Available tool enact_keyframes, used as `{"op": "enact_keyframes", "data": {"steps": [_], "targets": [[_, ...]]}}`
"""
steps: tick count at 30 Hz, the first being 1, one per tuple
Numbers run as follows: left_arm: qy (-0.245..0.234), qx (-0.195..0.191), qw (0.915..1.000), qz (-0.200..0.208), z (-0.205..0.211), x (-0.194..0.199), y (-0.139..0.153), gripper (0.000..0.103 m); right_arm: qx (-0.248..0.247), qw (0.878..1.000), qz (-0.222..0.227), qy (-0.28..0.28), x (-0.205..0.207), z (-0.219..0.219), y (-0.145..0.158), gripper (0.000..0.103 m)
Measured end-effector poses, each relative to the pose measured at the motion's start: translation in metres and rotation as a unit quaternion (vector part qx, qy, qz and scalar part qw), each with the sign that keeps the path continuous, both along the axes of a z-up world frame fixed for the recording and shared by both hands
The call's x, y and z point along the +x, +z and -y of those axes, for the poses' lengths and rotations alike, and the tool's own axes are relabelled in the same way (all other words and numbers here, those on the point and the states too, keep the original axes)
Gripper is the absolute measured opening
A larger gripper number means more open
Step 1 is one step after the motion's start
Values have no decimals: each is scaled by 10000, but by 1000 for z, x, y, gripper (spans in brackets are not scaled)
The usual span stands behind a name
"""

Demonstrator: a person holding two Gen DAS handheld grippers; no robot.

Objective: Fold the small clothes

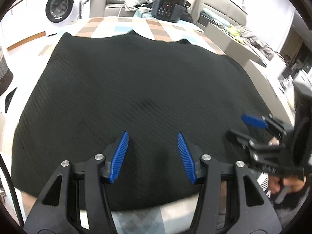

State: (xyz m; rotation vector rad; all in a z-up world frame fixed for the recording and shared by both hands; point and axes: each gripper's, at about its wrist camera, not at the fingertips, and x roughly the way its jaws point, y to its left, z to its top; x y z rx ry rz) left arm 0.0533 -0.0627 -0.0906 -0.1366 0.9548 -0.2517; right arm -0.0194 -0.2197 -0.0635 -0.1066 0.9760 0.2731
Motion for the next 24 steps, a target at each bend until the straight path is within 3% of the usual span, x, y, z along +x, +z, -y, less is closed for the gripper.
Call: {"op": "enact_keyframes", "data": {"steps": [10, 15, 20, 24], "targets": [[18, 129, 9998, 164, 4, -41, -2, 50, -329, 9979, 27, -553, -28, 45, 0, 71], [-180, -45, 9997, 186, 13, -48, 0, 50, 197, 9990, -76, -403, -29, 30, 5, 71], [-324, 109, 9994, 106, 17, -54, -5, 51, -172, 9998, 34, -35, -31, 0, 0, 74], [-425, 218, 9987, 181, 17, -62, -6, 51, -268, 9996, 74, 72, -34, 6, -3, 75]]}}
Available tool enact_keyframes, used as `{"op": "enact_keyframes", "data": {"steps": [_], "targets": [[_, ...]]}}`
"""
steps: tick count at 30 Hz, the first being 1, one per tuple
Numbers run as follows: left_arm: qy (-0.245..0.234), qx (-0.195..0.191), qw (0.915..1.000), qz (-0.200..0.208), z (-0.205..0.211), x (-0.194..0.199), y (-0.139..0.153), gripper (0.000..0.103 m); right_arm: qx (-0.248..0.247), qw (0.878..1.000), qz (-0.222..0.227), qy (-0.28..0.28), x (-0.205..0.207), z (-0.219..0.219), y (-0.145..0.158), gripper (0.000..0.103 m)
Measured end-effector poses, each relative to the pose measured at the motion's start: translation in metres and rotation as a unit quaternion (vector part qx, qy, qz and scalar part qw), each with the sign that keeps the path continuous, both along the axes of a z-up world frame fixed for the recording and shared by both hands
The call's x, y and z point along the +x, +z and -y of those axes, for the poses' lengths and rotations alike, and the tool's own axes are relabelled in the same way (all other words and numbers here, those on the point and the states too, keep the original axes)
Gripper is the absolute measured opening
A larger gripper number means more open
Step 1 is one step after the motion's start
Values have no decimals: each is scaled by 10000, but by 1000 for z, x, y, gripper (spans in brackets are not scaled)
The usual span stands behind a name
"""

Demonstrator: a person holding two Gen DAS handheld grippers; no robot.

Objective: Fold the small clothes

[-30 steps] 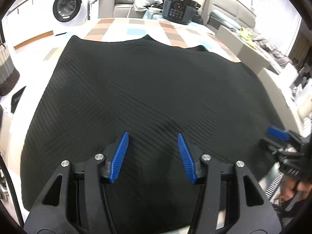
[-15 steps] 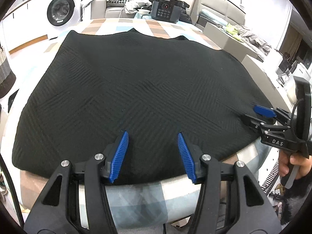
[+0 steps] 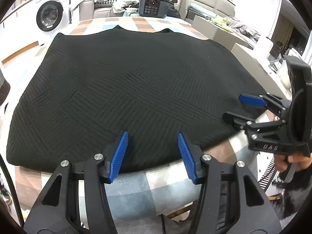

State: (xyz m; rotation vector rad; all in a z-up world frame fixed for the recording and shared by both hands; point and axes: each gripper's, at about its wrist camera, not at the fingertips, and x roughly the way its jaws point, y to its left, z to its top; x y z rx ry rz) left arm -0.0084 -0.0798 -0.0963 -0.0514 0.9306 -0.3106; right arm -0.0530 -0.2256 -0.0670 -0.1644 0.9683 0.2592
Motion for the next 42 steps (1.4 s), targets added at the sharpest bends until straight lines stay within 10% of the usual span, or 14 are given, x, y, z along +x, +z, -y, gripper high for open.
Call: {"op": "enact_keyframes", "data": {"steps": [9, 22, 32, 42], "targets": [[-87, 194, 9998, 67, 4, -6, 0, 51, 89, 9976, -110, -683, -4, 49, 0, 75], [-327, 241, 9992, 39, 28, -4, 0, 51, 169, 9995, -45, 254, -9, -12, -3, 75], [-369, 170, 9992, 13, 24, -2, -1, 52, -244, 9912, 33, -1303, -20, 100, 3, 73], [-278, 239, 9993, -6, 26, 1, -1, 52, 1397, 9680, -120, -2083, -32, 162, 0, 51]]}}
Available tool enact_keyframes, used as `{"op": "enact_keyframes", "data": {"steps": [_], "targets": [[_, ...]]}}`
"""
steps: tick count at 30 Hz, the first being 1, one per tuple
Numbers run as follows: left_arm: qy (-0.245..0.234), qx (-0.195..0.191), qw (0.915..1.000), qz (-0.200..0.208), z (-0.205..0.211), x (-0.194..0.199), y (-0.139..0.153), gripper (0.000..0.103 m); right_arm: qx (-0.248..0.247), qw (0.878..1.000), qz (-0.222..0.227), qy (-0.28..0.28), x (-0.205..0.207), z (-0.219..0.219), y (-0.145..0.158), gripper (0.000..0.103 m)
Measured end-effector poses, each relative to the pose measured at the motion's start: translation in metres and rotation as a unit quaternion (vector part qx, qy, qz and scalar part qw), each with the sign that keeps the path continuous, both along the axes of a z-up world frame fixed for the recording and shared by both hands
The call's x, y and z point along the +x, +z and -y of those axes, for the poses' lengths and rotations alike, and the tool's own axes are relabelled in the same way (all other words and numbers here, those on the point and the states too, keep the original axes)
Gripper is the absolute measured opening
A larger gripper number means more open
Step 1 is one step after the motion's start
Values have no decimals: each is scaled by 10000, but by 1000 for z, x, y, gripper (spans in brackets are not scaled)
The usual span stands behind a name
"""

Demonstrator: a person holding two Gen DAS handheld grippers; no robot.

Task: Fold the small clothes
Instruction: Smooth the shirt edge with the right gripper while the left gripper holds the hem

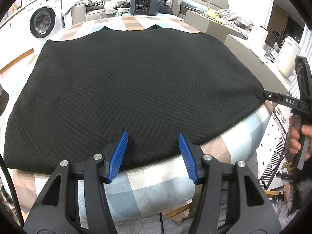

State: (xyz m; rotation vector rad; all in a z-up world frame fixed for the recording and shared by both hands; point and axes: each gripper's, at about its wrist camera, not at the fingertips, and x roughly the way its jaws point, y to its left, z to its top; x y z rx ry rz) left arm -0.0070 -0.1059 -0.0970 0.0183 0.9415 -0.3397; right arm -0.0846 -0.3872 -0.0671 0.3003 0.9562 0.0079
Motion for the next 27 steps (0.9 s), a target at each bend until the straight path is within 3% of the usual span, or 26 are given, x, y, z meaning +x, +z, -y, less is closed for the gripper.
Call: {"op": "enact_keyframes", "data": {"steps": [2, 3, 6, 8, 11, 14, 19, 20, 21, 25, 27], "targets": [[20, -15, 10000, -9, -1, 0, 0, 52, 128, 9999, 29, -48, 5, 5, -1, 47], [36, -15, 10000, -10, -1, 1, 0, 52, 135, 9999, 6, -89, 4, 5, -1, 35], [80, -31, 10000, -19, 0, 2, 0, 52, 44, 9998, 177, 39, 6, -3, 9, 16], [106, -43, 9999, -26, -1, 3, 0, 52, -6, 9993, 370, 106, 3, -5, 21, 13], [115, -44, 9999, -29, -2, 4, 0, 52, -88, 9999, 122, -19, 5, -2, 16, 10], [143, -22, 9999, -42, -4, 4, 0, 52, -333, 9994, -16, -82, 6, -8, 11, 11], [420, -35, 9991, 1, -21, 6, 4, 52, -409, 9979, 404, -286, 2, -6, 32, 18], [432, -150, 9990, 14, -26, 7, 5, 52, -480, 9975, 453, -265, 2, -8, 36, 25], [486, -209, 9986, 32, -32, 8, 7, 52, -517, 9972, 518, -162, 3, -14, 40, 31], [764, -128, 9968, 172, -52, 12, 16, 52, -575, 9947, 808, 290, 4, -43, 50, 31], [937, -6, 9953, 244, -64, 14, 16, 52, -570, 9937, 806, 532, 8, -57, 49, 45]]}}
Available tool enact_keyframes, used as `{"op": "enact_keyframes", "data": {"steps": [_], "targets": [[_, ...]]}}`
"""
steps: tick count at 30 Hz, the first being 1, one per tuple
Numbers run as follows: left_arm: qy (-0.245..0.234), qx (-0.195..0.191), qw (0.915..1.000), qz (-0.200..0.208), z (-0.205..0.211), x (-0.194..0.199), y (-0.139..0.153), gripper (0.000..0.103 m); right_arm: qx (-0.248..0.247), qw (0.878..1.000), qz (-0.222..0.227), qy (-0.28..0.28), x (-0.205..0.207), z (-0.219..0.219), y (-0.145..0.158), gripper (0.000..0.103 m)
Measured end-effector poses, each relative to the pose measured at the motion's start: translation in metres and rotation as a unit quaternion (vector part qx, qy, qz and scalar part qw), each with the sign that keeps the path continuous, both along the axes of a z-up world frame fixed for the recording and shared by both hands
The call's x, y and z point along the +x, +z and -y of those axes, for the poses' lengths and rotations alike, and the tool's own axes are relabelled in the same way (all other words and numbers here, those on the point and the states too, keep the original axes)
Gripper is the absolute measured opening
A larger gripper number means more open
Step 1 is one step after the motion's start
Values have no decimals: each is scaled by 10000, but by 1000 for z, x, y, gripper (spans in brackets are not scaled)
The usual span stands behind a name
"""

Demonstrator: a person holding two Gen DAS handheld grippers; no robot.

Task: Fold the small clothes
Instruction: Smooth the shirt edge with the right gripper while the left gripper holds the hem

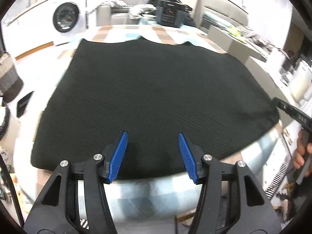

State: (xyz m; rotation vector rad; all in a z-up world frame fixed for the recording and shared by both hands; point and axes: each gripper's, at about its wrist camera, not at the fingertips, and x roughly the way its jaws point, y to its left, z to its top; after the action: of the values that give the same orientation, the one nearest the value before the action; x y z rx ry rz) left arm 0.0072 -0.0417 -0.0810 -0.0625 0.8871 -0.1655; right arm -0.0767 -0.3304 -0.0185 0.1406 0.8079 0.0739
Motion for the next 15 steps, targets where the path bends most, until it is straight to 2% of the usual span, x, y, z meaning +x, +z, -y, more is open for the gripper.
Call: {"op": "enact_keyframes", "data": {"steps": [4, 7, 11, 15], "targets": [[291, -52, 9994, -190, -24, 7, -12, 52, 65, 9989, -316, 327, 17, -27, -16, 45], [325, -97, 9994, -111, -35, 4, -14, 52, -57, 9966, -574, 584, 26, -50, -28, 45], [350, -41, 9993, -86, -39, 2, -17, 52, -476, 9930, -652, 867, 29, -68, -42, 49], [328, 6, 9994, -79, -38, 1, -17, 52, -505, 9924, -691, 882, 21, -58, -45, 50]]}}
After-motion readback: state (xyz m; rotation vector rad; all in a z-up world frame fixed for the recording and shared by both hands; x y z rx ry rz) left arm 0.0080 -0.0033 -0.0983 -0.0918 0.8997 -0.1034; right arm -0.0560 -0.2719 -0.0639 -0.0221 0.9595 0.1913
